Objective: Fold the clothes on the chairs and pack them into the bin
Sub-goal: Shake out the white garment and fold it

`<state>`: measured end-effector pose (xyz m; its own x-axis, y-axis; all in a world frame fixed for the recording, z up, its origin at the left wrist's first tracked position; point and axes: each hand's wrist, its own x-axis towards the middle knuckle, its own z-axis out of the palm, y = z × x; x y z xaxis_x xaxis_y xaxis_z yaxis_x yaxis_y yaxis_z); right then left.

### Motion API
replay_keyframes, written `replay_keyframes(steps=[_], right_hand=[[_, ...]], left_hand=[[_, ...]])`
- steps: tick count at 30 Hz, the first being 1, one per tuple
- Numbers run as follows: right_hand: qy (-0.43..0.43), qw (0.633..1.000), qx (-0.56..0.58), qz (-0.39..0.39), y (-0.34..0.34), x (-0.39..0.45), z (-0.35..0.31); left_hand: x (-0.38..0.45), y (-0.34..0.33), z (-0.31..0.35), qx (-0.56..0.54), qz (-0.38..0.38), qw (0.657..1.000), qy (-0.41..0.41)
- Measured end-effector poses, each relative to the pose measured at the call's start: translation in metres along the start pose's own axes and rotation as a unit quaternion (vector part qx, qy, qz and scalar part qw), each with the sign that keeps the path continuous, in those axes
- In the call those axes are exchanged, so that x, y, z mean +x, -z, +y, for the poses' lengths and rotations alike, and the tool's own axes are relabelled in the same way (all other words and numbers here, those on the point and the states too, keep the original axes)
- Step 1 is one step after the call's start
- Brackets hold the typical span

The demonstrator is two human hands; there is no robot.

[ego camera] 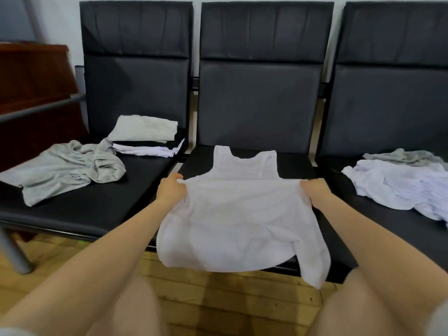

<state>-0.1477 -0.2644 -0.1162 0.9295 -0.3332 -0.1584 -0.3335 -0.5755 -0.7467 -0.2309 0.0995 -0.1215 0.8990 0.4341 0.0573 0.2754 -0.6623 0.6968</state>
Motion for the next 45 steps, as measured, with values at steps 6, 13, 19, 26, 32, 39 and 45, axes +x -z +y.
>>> replay_keyframes(steps=[6, 13, 19, 26, 32, 39, 45], right_hand=[[0.095, 0.995, -0.013, 0.008, 0.019, -0.024, 0.007], [0.280, 0.946, -0.118, -0.114, 0.066, -0.122, 0.024], [0.336, 0.855, -0.362, -0.158, 0.056, -0.169, 0.065], [0.281, 0.901, -0.201, -0.262, 0.068, -0.155, 0.070], [0.160, 0.906, -0.055, -0.389, 0.091, -0.145, 0.076], [0.238, 0.946, -0.160, -0.152, 0.051, -0.120, 0.068], [0.169, 0.972, -0.157, 0.030, 0.027, -0.059, 0.049]], left_hand=[[-0.069, -0.012, 0.041, 0.030, 0.031, 0.962, -0.269], [-0.158, -0.029, 0.012, 0.143, -0.141, 0.879, -0.433], [-0.162, -0.042, 0.010, 0.173, -0.031, 0.813, -0.556], [-0.158, -0.052, 0.020, 0.138, -0.081, 0.839, -0.521], [-0.159, -0.008, 0.023, -0.001, -0.287, 0.861, -0.420], [-0.138, -0.015, 0.016, -0.033, -0.161, 0.917, -0.363], [-0.052, 0.001, 0.004, 0.000, 0.077, 0.990, -0.121]])
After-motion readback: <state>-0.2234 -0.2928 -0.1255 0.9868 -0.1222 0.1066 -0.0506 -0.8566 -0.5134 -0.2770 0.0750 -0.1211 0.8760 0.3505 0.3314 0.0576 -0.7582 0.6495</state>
